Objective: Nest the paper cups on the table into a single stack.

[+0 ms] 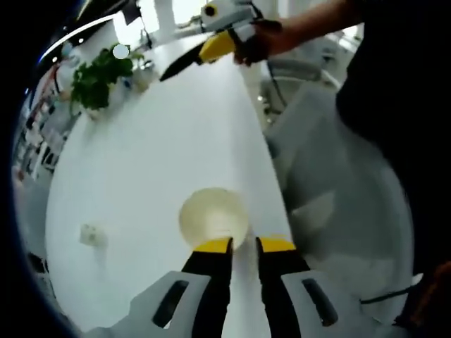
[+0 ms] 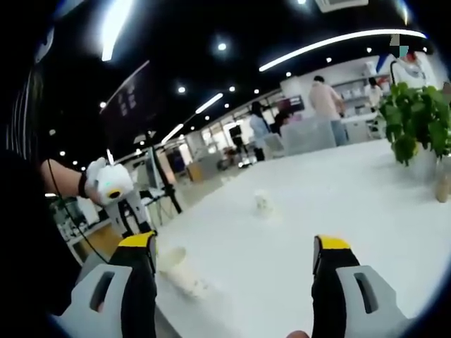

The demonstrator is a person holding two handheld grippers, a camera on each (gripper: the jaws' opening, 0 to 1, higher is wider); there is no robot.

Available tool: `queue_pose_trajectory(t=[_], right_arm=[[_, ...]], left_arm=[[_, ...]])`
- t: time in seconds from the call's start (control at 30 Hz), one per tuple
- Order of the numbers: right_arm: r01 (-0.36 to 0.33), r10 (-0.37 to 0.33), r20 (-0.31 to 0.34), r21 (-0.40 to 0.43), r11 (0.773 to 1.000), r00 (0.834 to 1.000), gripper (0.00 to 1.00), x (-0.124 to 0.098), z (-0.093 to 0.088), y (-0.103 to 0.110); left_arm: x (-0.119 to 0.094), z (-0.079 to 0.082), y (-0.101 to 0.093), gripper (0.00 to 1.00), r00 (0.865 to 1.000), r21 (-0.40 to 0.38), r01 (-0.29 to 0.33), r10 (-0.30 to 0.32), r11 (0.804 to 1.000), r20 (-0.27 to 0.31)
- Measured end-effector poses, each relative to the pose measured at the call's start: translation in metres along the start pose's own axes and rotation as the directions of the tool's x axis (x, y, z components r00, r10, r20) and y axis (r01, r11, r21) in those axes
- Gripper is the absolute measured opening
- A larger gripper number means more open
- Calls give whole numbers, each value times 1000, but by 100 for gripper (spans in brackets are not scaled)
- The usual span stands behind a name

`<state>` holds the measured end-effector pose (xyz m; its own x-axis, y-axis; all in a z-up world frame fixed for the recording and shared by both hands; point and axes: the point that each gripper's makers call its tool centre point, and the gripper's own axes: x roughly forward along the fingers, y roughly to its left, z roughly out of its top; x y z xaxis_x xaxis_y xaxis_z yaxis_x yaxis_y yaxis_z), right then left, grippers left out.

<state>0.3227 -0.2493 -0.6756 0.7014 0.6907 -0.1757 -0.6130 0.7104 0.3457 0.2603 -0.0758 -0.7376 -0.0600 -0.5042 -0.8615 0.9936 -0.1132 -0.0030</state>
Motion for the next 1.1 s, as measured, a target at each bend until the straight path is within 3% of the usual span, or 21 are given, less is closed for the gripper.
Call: queue_pose_trajectory(t=[0.4, 1.1], right_arm=[[1, -1, 3, 3, 1000, 1000, 90, 1, 1, -1], [-14, 14, -20, -6, 1000, 1000, 90, 7, 0, 3]], left_arm=[[7, 0, -1, 12, 1000, -13, 8, -7, 1000, 2], [-8, 1, 2, 15, 996, -89, -23, 30, 996, 79]])
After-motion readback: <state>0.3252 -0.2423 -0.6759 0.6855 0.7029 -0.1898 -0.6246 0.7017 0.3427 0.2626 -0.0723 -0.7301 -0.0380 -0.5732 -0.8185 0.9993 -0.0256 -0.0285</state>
